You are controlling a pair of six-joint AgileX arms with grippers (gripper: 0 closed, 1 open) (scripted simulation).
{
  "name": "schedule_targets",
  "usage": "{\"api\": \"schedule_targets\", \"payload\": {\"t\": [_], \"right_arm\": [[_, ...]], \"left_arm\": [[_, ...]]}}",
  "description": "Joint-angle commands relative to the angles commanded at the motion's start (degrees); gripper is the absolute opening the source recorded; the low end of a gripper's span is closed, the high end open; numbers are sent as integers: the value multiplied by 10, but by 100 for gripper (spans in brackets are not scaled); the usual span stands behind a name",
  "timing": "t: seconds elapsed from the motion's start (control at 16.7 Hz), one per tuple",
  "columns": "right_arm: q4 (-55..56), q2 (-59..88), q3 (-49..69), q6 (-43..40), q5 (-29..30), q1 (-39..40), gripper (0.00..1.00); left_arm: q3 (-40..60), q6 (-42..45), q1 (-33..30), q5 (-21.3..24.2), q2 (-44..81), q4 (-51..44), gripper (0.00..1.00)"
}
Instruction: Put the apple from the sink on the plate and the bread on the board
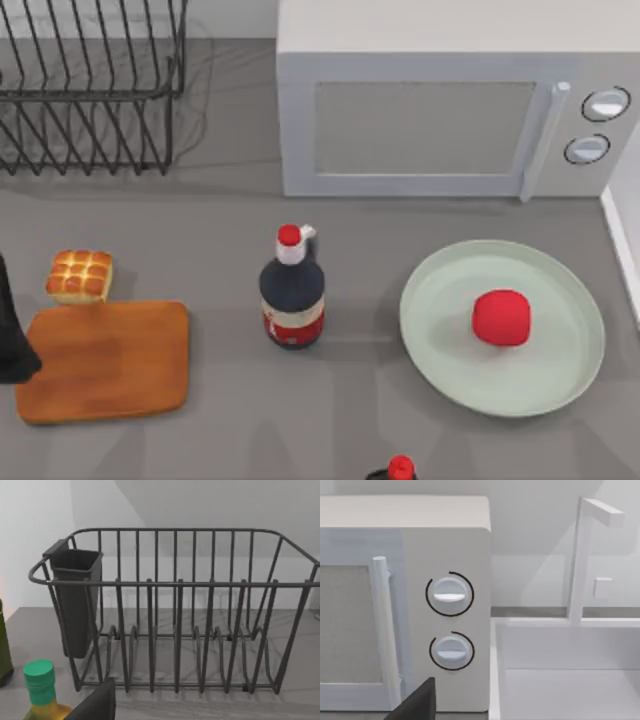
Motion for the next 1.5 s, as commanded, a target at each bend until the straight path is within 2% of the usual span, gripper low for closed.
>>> {"api": "schedule_targets", "payload": {"t": [0.24,0.48,0.72,1.26,1.5], "right_arm": [[0,0,0,0,0,0,100],[0,0,0,0,0,0,100],[0,0,0,0,0,0,100],[0,0,0,0,0,0,100],[0,0,0,0,0,0,100]], "left_arm": [[17,0,-3,2,18,-9,100],[109,-1,-13,6,126,-71,100],[250,-4,-24,6,318,-176,100],[617,-14,-46,0,838,-453,100],[741,-16,-55,0,1018,-542,100]]}}
